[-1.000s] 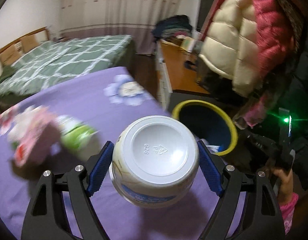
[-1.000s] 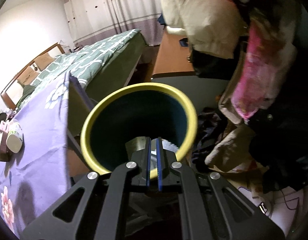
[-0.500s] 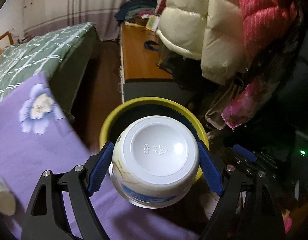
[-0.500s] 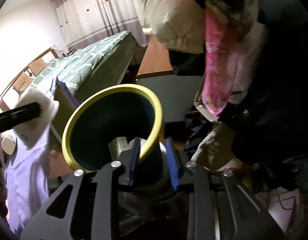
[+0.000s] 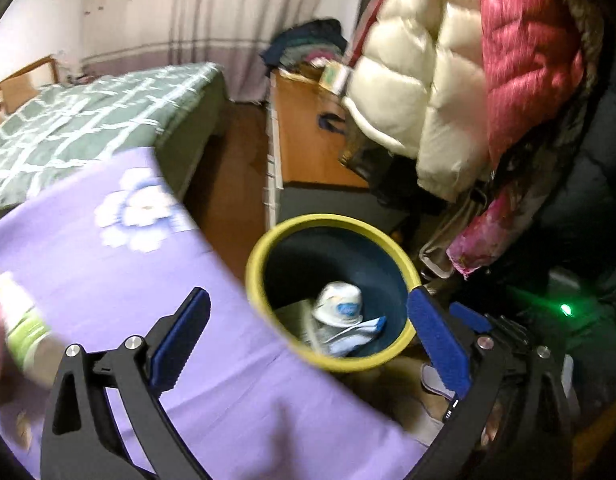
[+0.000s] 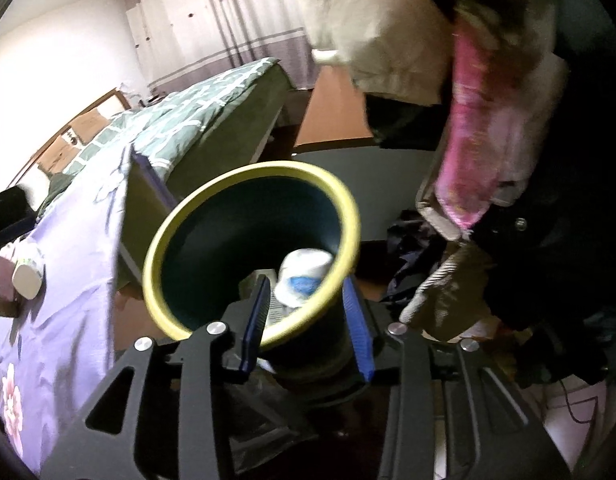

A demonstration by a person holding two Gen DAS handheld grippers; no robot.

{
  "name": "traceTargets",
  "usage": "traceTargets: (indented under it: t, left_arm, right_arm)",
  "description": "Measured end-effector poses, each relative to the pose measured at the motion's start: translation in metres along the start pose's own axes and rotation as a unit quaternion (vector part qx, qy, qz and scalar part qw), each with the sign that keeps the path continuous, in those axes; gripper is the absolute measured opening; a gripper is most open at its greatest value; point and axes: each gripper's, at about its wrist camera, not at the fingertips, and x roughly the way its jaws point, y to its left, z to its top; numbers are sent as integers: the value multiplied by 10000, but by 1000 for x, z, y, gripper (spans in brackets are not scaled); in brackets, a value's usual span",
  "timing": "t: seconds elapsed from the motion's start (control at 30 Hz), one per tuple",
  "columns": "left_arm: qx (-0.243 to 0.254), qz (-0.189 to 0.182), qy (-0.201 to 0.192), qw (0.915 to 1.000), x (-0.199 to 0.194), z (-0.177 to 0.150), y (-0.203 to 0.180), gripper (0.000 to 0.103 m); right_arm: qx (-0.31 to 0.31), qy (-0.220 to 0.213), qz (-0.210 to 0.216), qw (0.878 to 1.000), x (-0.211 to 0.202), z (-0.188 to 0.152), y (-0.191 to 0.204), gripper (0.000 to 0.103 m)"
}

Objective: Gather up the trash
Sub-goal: 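Carry the white container over the yellow bin and open the left tool, then move the right tool to the brown plastic tray and grasp it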

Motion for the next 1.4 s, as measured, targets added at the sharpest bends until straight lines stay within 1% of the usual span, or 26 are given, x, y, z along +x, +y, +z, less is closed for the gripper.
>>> traceTargets:
  t: [0.03, 0.13, 0.2, 0.27, 0.33, 0.43, 0.5, 0.53, 0.67, 0.8, 0.87, 1.0, 1.1, 1.27, 1.4]
  left_arm:
    - [-121, 106, -103, 9998, -20, -9, 14, 98]
    - [-411, 348, -277, 9982, -58, -29, 44, 98]
    - [-623, 573, -374, 9957, -83, -42, 67, 98]
    - [-864, 852, -506, 9913, -114, -59, 93, 98]
    - [-1074, 1130, -658, 9856, -141, -75, 116, 98]
    - [-1354, 1585, -838, 9744, -182, -101, 149, 98]
    - [-1486, 1766, -916, 9687, -201, -115, 166, 98]
    - [-1592, 1872, -975, 9644, -214, -124, 178, 98]
    - [-1852, 2134, -1130, 9526, -246, -148, 209, 98]
    - [-2019, 2329, -1228, 9434, -268, -167, 232, 98]
    - [-2094, 2345, -1244, 9411, -276, -175, 241, 98]
    - [-2181, 2375, -1267, 9381, -281, -181, 251, 98]
    - [-2214, 2396, -1274, 9366, -283, -184, 258, 98]
    - [-2139, 2497, -1258, 9360, -281, -183, 258, 98]
    - [-2154, 2568, -1313, 9330, -285, -183, 262, 98]
  right_arm:
    - [-52, 13, 49, 10000, 1, 0, 7, 37]
    - [-244, 34, 203, 9995, 2, 0, 32, 37]
    - [-422, 29, 309, 9986, 2, -1, 52, 37]
    - [-568, 20, 415, 9975, 0, -2, 72, 37]
    - [-715, 22, 523, 9961, 0, -3, 92, 37]
    - [-964, 28, 722, 9927, -1, -5, 129, 37]
    - [-1181, 40, 887, 9890, -3, -9, 158, 37]
    - [-1255, 55, 970, 9873, -3, -10, 170, 37]
    - [-1591, 144, 1358, 9778, -3, -15, 224, 37]
    - [-1954, 187, 1696, 9658, -2, -23, 282, 37]
    - [-2031, 182, 1805, 9622, -3, -24, 304, 37]
    - [-2108, 147, 2086, 9549, -6, -20, 348, 37]
    - [-2171, 167, 2195, 9510, -6, -22, 373, 37]
    - [-2277, 277, 2238, 9473, 3, -31, 399, 37]
    - [-2473, 306, 2353, 9395, 0, -43, 419, 37]
